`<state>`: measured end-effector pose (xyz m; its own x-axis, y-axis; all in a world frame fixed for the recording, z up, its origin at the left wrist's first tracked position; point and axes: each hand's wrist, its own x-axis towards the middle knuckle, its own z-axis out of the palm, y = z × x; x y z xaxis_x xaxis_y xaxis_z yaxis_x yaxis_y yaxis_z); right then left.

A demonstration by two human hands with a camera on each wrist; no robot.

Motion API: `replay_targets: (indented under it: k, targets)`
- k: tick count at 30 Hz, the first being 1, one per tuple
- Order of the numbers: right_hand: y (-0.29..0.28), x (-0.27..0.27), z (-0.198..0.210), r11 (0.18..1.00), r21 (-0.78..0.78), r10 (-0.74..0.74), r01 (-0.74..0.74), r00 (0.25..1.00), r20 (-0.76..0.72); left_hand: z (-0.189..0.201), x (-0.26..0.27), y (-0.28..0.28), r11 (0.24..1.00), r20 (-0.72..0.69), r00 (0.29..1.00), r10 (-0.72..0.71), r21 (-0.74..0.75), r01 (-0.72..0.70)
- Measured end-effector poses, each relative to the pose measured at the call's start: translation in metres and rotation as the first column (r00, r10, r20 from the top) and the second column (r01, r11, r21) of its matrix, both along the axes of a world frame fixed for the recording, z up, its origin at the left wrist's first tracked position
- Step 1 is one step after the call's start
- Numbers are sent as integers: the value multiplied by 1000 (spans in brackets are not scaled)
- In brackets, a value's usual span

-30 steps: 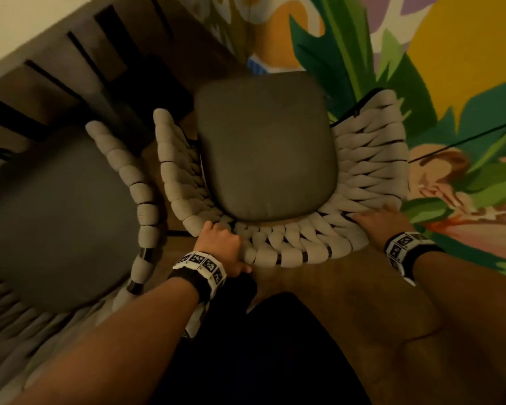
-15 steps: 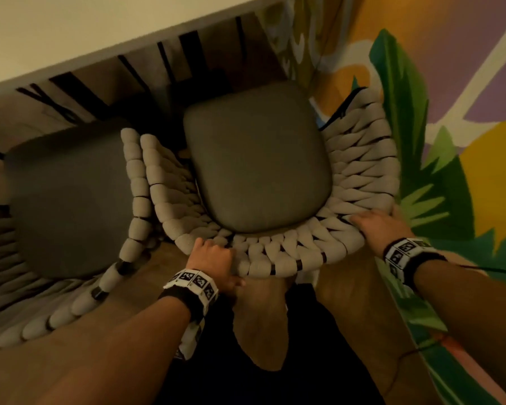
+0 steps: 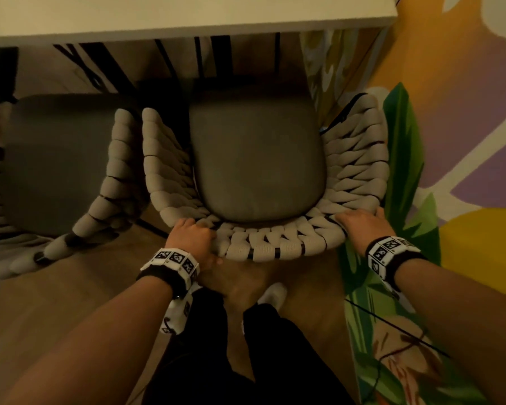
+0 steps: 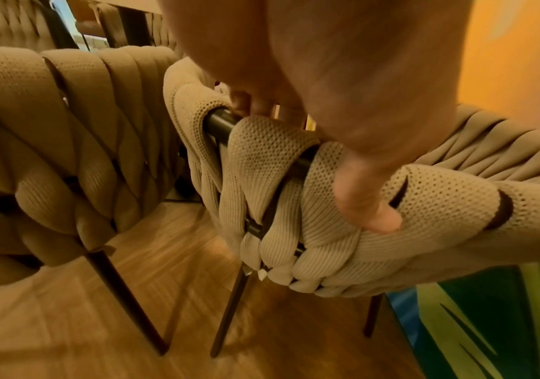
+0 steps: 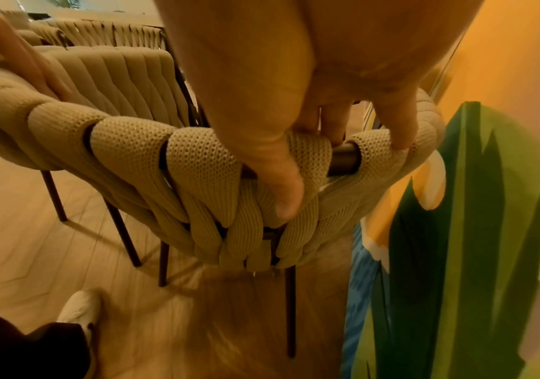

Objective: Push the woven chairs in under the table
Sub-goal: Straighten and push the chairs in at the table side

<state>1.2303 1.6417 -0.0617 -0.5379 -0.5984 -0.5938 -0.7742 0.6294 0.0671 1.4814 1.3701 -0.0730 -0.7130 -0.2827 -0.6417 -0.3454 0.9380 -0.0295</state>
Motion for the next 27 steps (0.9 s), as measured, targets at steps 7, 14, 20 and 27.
replay_targets:
  k: [7,14,20,27]
  targets:
    - [1,5,1,1000,-24,-17,18,999,51,-6,9,1,998,-37,998,48,36,-47]
    - [0,0,22,761,-392,-458,517,856,240,20,30,9,671,-449,512,732,344,-657]
    - [-9,-19,-14,-210,-107,-807,972,-111,580,-4,9,-18,-392,169,-367,915,591,-705]
    - [13,-35,-73,-321,137,-693,937,-331,641,-24,-2,-15,-584,267,-555,788,609,-537]
